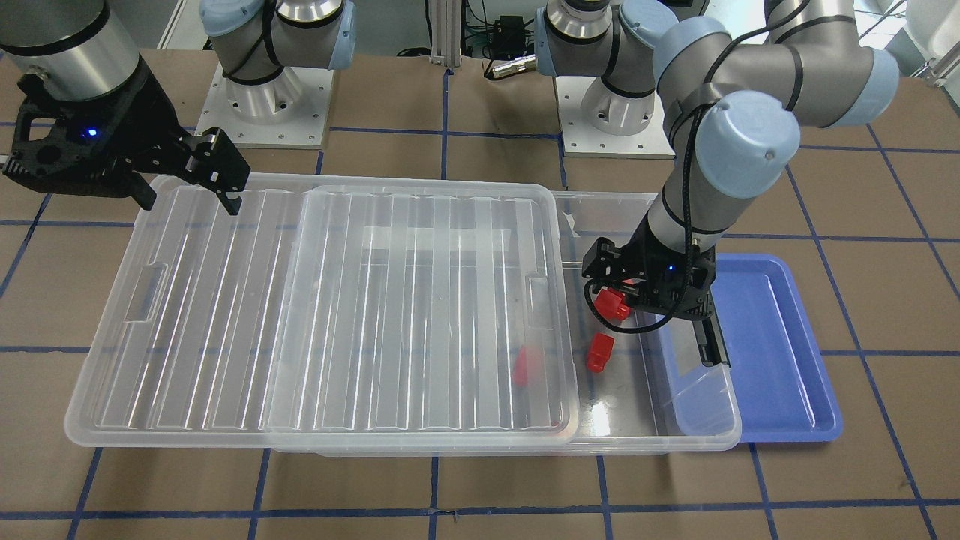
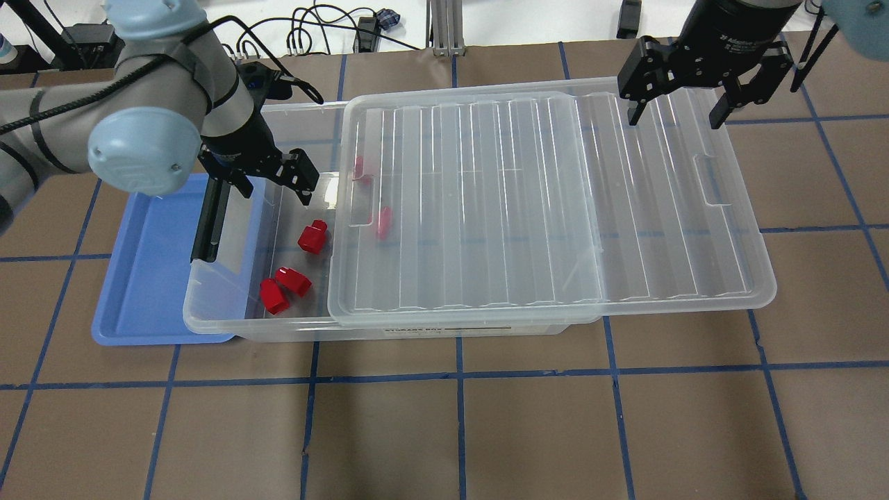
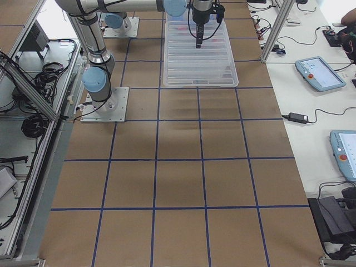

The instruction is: Place red block in blue tray from box

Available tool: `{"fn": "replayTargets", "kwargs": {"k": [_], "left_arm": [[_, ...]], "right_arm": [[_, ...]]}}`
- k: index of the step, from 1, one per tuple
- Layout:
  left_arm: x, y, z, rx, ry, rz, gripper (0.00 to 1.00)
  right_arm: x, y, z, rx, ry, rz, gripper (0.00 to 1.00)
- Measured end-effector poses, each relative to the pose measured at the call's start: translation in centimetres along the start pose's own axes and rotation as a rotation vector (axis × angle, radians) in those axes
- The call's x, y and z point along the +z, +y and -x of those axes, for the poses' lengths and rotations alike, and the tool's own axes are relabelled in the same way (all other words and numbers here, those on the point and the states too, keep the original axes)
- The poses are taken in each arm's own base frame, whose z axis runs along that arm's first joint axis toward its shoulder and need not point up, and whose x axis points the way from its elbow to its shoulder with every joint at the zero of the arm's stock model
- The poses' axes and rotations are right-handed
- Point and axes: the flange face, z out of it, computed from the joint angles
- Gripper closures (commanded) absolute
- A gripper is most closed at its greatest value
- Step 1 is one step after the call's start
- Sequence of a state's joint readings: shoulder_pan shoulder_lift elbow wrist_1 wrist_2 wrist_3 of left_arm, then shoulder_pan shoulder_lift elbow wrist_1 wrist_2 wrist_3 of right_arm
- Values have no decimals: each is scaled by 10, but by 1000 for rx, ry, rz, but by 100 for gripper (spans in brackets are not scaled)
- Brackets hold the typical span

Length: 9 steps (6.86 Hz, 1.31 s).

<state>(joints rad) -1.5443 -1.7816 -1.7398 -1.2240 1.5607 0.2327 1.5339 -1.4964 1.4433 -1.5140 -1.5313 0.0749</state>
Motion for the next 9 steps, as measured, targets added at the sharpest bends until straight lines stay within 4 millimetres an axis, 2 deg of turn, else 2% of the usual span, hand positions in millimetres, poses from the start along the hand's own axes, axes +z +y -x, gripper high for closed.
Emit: {"fn": "replayTargets", "kwargs": {"k": [1, 3, 6, 9], "left_arm": [[24, -2, 1, 7, -1, -12, 0], [53, -8, 1, 9, 16, -11, 2], [78, -17, 2, 8, 51, -5, 2], [94, -16, 20, -22, 61, 18, 3]], "right_arm": [[4, 0, 3, 17, 4, 8, 0], [6, 0, 4, 25, 7, 13, 0], [7, 0, 4, 25, 9, 14, 0], [6, 1, 4, 24, 10, 13, 0]]}}
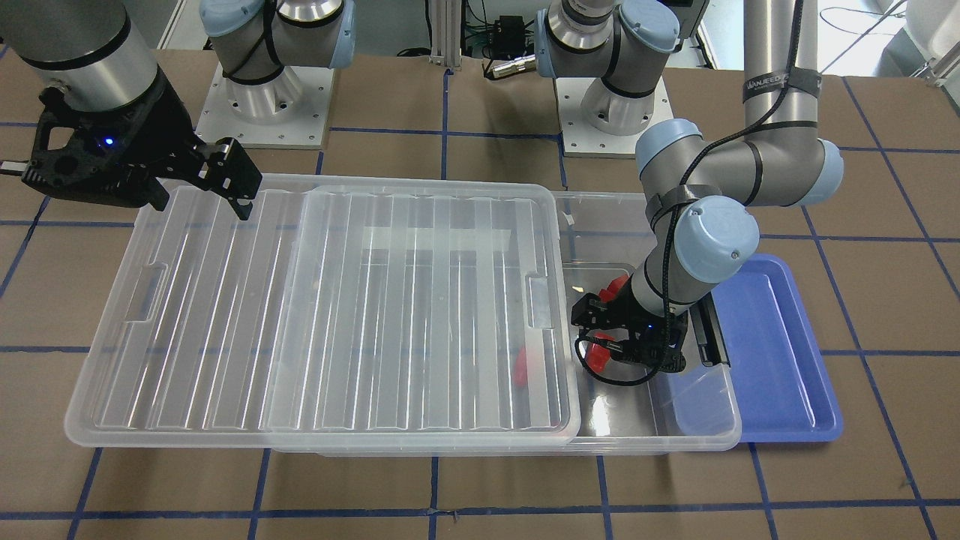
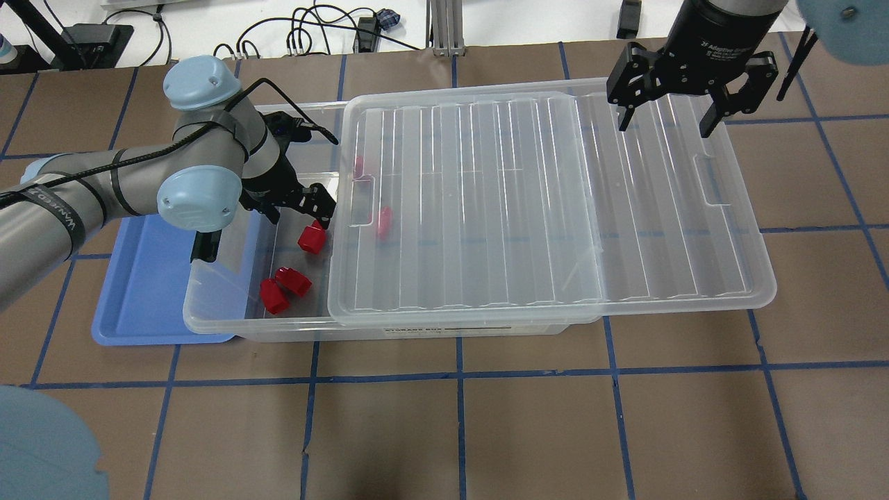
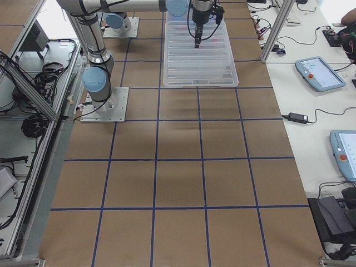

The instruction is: Place red block in blue tray from box

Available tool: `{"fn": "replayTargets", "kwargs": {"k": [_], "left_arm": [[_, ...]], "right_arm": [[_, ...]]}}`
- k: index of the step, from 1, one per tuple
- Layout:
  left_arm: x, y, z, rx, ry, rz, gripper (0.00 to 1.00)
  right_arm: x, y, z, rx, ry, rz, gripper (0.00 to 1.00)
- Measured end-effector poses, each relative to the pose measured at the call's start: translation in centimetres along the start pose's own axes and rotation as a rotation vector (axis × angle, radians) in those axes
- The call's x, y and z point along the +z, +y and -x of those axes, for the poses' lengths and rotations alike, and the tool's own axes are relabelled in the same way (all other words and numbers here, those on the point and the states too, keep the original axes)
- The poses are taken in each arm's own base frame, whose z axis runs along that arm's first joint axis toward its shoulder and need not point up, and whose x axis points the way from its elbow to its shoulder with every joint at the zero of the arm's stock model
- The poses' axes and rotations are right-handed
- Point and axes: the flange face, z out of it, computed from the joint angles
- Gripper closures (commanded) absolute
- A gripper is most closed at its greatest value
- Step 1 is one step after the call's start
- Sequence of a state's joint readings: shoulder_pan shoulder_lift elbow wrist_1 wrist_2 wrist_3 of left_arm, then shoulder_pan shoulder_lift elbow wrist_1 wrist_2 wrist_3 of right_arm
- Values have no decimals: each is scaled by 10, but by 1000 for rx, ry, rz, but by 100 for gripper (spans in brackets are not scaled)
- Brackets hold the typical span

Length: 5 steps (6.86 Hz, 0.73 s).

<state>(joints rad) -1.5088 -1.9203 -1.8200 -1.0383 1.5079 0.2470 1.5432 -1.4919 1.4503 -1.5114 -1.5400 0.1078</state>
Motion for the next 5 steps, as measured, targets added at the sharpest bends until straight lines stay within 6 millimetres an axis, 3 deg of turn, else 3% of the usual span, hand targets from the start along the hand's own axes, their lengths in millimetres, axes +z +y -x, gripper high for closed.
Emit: {"fn": "replayTargets", "kwargs": {"k": [1, 3, 4, 5], "left_arm": [[8, 3, 2, -6, 2, 1, 4], [23, 8, 3, -6, 0, -9, 27], [32, 10, 3, -6, 4, 3, 79], [39, 11, 3, -5, 6, 15, 100]], "right_arm": [[-1, 0, 0, 1, 1, -1, 0], [-1, 0, 0, 1, 1, -2, 0], [0, 0, 0, 1, 1, -1, 0], [0, 0, 0, 1, 2, 0, 0]]}}
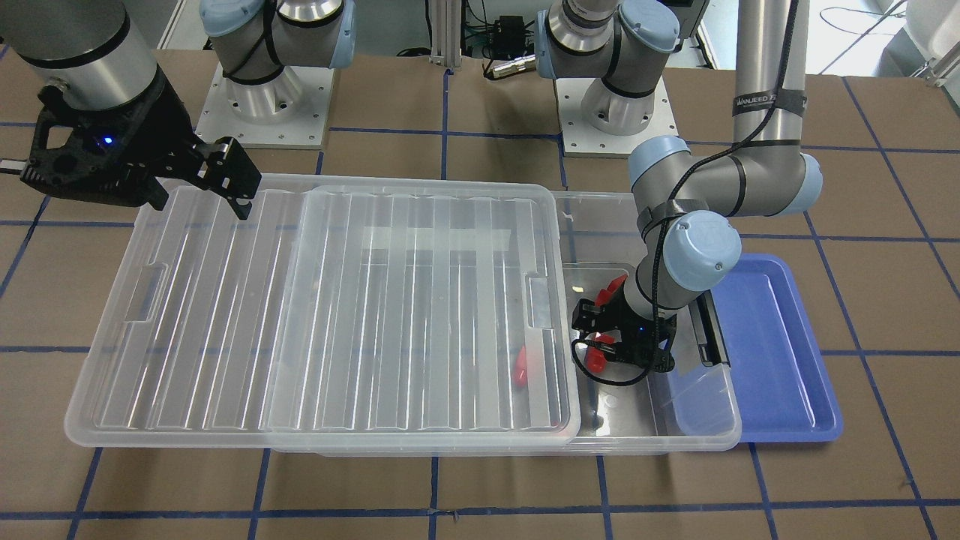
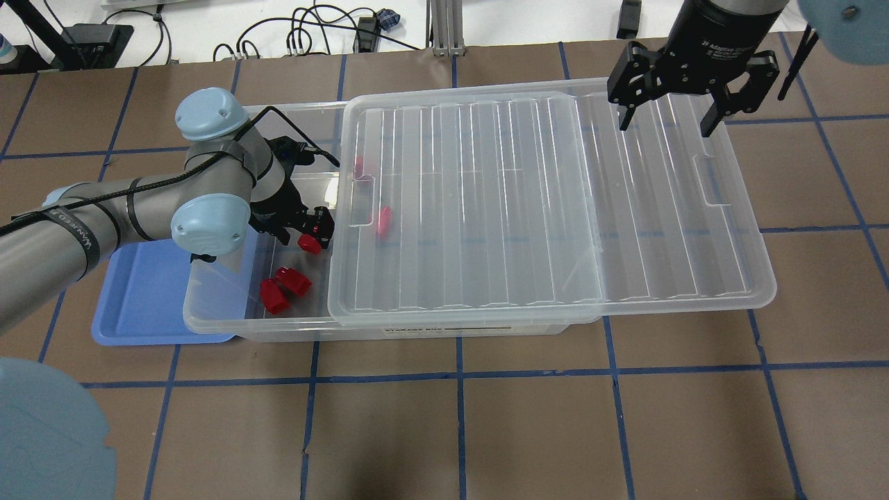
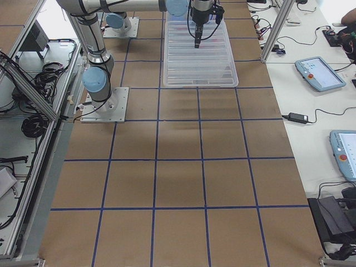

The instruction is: Place red block in blue tray from box

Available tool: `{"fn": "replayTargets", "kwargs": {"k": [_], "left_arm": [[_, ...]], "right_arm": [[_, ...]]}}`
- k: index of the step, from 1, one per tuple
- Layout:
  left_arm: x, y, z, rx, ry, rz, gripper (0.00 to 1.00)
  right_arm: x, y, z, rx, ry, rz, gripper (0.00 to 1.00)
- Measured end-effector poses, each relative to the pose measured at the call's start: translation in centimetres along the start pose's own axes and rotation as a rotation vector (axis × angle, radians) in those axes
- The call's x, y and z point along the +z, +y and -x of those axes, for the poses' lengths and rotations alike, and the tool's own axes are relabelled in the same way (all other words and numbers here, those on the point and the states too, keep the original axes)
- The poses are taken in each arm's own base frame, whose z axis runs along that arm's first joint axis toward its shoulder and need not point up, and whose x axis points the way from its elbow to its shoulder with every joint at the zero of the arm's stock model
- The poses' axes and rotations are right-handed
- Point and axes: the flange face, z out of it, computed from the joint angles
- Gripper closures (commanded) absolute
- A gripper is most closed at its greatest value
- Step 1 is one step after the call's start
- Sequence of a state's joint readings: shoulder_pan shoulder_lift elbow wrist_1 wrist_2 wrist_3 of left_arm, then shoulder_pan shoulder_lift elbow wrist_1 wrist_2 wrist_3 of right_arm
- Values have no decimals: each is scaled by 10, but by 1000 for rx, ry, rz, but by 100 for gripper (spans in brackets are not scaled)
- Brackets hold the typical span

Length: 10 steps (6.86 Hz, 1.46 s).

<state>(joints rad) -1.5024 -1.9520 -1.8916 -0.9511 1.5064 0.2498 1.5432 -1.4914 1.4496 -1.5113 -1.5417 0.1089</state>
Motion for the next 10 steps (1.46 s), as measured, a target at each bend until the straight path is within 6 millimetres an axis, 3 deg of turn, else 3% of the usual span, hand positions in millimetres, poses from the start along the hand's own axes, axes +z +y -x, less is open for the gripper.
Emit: {"fn": "replayTargets", "kwargs": {"k": [3, 4, 7, 8, 9, 10], "left_arm": [[-4, -6, 1, 5, 2, -10, 100], [-20, -14, 0, 6, -3, -27, 100], [-97, -29, -4, 10, -4, -20, 100], [-132, -29, -5, 6, -2, -12, 100], [-164, -28, -3, -3, 0, 4, 100], [-194, -26, 6, -21, 5, 29, 100]], "right_arm": [[0, 0, 0, 0, 0, -1, 0], [0, 0, 0, 0, 0, 0, 0], [0, -2, -6, -7, 9, -1, 0], [0, -6, -19, -38, 33, -1, 0], [1, -15, -50, -49, 53, 7, 0], [9, -27, -103, -38, 57, 29, 0]]}}
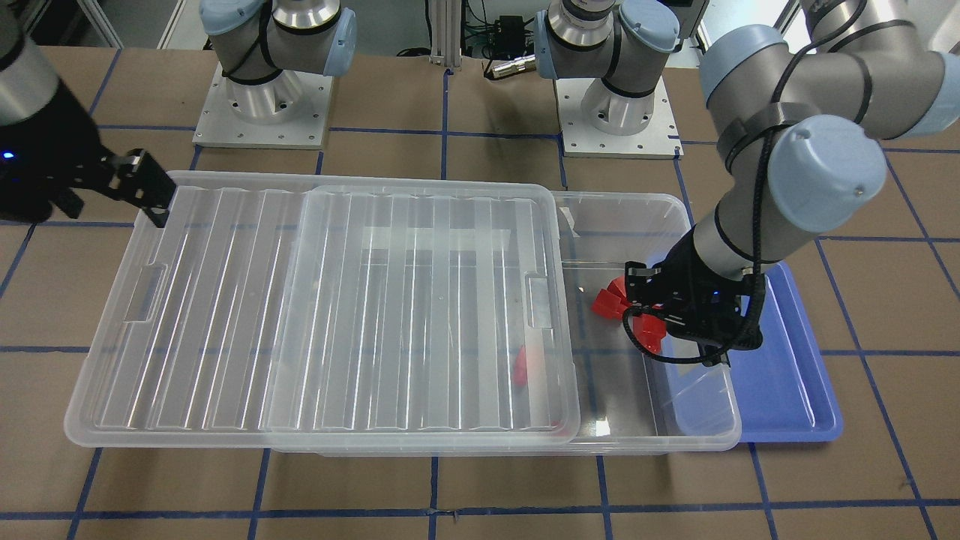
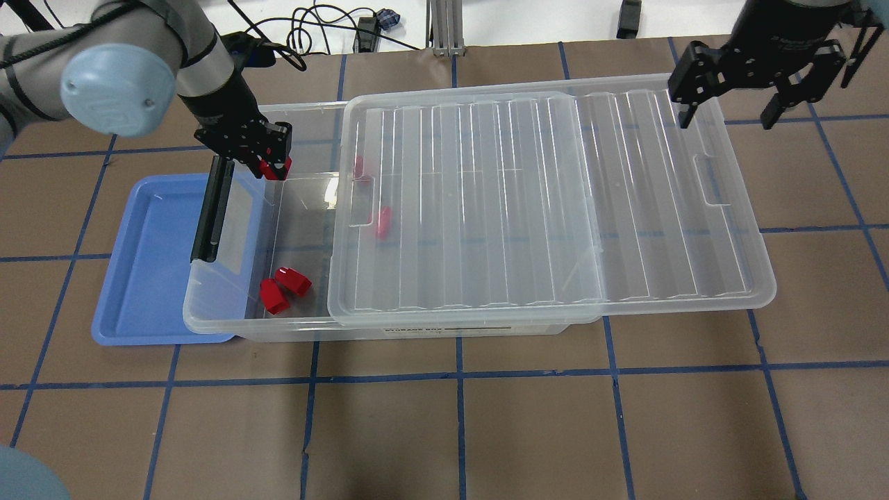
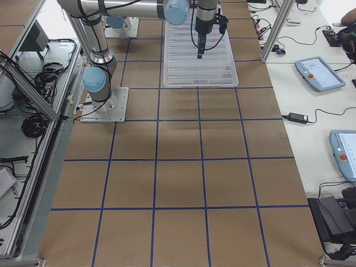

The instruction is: Place red block in blue tray from box

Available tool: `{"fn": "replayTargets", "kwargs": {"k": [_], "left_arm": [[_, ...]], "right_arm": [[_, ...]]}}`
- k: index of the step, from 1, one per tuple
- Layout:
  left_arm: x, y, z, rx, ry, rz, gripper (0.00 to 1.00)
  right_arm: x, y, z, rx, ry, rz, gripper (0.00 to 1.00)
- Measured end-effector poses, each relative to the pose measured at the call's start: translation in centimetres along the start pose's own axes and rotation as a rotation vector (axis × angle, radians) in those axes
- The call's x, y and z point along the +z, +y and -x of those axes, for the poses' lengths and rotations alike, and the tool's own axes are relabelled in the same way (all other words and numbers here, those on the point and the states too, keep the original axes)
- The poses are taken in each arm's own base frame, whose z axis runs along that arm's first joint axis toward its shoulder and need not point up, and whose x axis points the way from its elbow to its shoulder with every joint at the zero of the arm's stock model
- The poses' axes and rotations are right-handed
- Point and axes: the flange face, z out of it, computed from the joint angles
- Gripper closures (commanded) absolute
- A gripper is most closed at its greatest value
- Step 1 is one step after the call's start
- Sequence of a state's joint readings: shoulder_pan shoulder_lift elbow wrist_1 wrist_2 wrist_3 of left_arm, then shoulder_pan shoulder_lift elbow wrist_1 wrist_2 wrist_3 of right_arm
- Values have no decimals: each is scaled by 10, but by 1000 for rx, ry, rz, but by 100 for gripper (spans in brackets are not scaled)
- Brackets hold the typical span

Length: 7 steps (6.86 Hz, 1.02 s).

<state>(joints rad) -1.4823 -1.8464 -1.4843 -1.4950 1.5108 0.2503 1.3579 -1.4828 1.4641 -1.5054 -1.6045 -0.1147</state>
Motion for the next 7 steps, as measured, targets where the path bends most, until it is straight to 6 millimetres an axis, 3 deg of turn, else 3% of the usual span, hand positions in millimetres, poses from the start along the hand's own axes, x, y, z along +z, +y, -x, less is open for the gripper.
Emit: {"fn": "replayTargets", "kwargs": {"k": [1, 2, 3, 5, 7], "left_arm": [[-16, 2, 24, -16, 6, 15, 100], [-19, 4, 65, -14, 23, 26, 100], [-11, 9, 109, 6, 45, 39, 100], [23, 19, 178, 84, 72, 37, 100], [81, 26, 228, 124, 63, -3, 100]], "right_arm": [[20, -6, -52, -18, -7, 30, 0], [45, -6, -91, -62, -5, 54, 0], [70, -7, -113, -100, 18, 55, 0], [116, -9, -119, -117, -7, -8, 0], [144, -5, -112, -118, -32, -47, 0]]}}
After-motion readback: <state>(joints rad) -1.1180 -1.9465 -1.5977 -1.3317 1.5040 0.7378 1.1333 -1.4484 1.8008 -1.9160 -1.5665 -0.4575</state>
